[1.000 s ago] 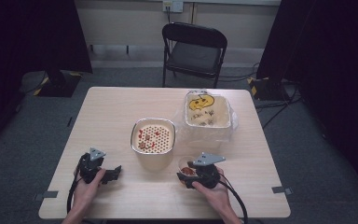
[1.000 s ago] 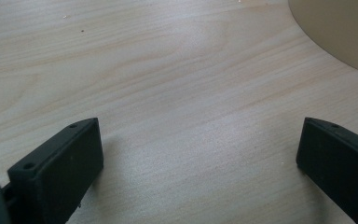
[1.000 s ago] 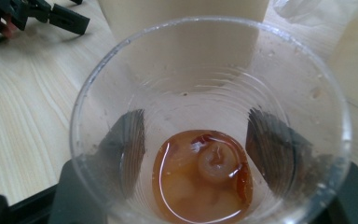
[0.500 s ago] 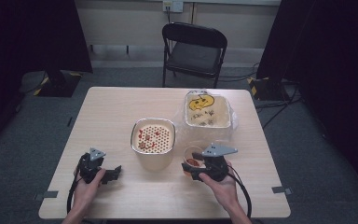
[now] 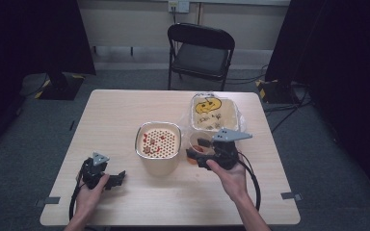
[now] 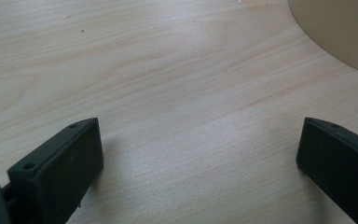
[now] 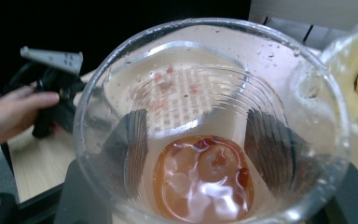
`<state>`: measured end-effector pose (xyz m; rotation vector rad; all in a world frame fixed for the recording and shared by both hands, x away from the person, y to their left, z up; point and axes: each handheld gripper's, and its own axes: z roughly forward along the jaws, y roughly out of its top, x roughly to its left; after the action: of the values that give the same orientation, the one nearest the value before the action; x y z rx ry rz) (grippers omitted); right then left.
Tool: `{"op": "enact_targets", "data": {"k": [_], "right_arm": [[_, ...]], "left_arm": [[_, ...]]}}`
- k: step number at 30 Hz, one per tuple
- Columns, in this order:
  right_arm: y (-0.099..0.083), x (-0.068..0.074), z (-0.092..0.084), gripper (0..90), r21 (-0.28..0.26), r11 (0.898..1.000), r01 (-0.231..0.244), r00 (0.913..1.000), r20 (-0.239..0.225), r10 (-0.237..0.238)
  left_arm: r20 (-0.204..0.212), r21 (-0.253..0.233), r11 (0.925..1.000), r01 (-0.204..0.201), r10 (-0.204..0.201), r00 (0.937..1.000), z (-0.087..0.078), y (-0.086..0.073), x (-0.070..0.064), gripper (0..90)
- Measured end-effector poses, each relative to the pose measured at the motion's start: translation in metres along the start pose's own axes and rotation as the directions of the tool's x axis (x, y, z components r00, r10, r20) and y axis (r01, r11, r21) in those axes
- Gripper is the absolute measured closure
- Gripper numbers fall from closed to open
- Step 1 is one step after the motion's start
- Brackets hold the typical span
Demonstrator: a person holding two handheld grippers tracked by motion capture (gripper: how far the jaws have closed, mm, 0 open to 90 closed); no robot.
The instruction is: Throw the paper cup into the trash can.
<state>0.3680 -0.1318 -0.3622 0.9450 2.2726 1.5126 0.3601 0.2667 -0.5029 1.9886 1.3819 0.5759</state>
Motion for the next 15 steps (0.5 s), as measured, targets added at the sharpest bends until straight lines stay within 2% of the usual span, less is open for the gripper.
{"op": "enact_targets", "data": {"k": [6,15], "right_arm": [[0.024,-0.008,0.006,40.3,-0.05,0.999,-0.007,0.9999,0.015,0.008],[0.054,-0.014,0.024,41.2,-0.128,0.991,0.031,0.9978,0.062,-0.024]], "left_arm": [[0.001,-0.001,1.0,0.005,-0.005,1.0,0.0,0.0,0.0,0.0],[0.0,-0.001,1.0,0.002,-0.002,1.0,0.0,0.0,0.0,0.0]]}}
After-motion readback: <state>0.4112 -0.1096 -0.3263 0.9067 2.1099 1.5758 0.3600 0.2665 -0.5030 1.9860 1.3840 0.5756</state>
